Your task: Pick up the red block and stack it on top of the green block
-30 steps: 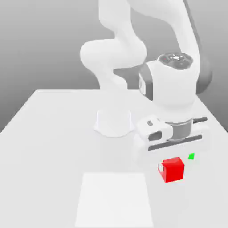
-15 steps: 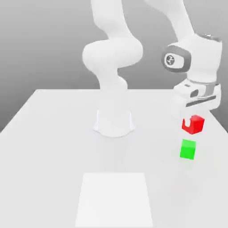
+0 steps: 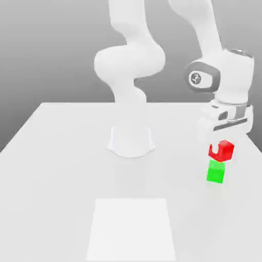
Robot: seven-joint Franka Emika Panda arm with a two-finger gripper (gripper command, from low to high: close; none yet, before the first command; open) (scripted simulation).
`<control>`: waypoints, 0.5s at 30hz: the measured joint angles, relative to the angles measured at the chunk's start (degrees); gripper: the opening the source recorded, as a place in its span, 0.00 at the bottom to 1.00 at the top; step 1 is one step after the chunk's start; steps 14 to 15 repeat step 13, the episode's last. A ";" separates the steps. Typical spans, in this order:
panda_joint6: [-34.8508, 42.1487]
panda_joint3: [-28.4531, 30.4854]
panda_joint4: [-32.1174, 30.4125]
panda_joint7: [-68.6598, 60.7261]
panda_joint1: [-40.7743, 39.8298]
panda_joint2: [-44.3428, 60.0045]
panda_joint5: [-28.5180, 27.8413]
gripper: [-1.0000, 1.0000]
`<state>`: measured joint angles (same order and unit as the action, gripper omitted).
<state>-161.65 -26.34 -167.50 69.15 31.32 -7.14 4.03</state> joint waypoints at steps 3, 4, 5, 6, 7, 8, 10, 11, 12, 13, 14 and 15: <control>-1.34 -0.28 0.02 1.20 -0.75 1.57 -1.71 0.00; -1.78 -0.35 0.03 1.59 -0.97 2.10 -2.28 0.00; -2.23 -0.40 0.03 1.99 -1.19 2.64 -2.84 0.00; -2.67 -0.44 0.03 2.38 -1.40 3.17 -3.41 0.00; -3.11 -0.47 0.04 2.78 -1.61 3.71 -3.97 0.00; -3.55 -0.48 0.04 3.18 -1.80 4.25 -4.53 0.00; -4.43 -0.46 0.04 3.96 -2.10 5.32 -5.62 0.00; -4.87 -0.42 0.04 4.35 -2.19 5.85 -6.15 0.00; -5.31 -0.31 0.04 4.73 -2.20 6.38 -6.67 0.00; -5.75 -0.07 0.03 5.10 -2.04 6.91 -7.16 0.00; -5.75 -0.07 0.03 5.10 -2.04 6.91 -7.16 0.00; -5.75 -0.07 0.03 5.10 -2.04 6.91 -7.16 0.00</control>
